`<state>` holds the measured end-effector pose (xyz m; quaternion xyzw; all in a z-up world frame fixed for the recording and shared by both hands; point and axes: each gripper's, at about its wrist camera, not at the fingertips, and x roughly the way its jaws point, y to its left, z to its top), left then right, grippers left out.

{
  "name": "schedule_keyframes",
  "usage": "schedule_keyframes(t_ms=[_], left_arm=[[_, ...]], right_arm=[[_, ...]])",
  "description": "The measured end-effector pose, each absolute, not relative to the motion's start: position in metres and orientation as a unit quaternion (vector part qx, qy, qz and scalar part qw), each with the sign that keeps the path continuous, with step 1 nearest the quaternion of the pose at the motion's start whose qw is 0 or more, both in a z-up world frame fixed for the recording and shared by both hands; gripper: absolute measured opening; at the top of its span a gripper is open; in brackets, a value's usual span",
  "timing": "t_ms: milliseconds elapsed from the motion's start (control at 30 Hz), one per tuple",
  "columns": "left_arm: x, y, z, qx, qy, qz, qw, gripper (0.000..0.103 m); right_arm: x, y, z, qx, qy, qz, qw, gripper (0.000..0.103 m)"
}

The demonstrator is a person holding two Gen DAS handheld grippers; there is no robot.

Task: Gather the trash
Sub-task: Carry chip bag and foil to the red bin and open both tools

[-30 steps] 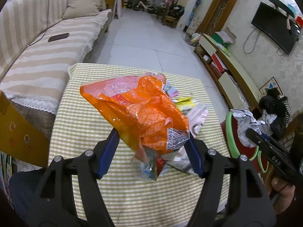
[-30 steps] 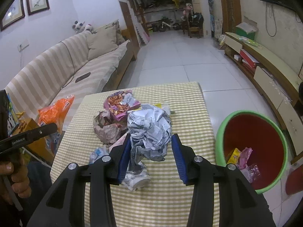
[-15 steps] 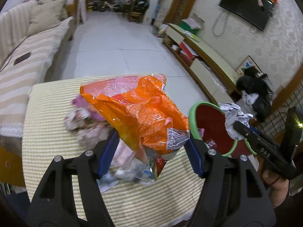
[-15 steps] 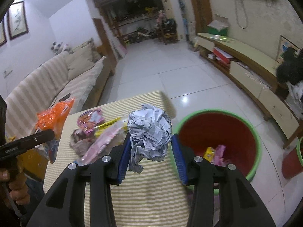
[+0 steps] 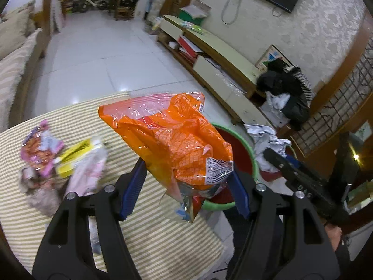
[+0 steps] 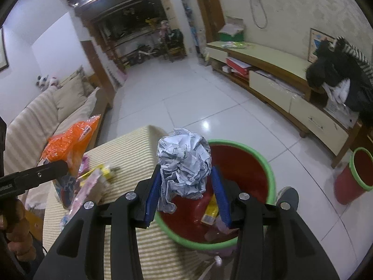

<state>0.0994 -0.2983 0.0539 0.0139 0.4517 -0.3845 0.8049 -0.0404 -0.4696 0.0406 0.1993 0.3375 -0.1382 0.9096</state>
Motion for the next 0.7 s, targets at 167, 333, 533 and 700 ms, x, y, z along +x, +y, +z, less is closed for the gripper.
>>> schedule_keyframes(t_ms=[167, 333, 533, 700], left_arm=[[0.097, -0.336, 0.045, 0.030, 0.462, -0.406, 0.788, 0.065], [0.098, -0.367, 0.031, 0.047, 0.479, -0.414, 0.773, 0.065], [0.098, -0.388, 0.017, 0.060, 0.491, -0.422, 0.760, 0.066], [0.101, -0.399, 0.005, 0.063, 0.503, -0.418, 0.754, 0.066]], right_arm=[[-0.038, -0.487, 0.023, 0.217, 0.346, -0.148, 0.901, 0.042], [-0.033, -0.499, 0.003, 0.234, 0.352, -0.150, 0.894, 0.042], [-0.034, -0.514, -0.013, 0.250, 0.361, -0.159, 0.885, 0.043], [-0.035, -0.519, -0.022, 0.259, 0.363, -0.163, 0.880, 0.046]])
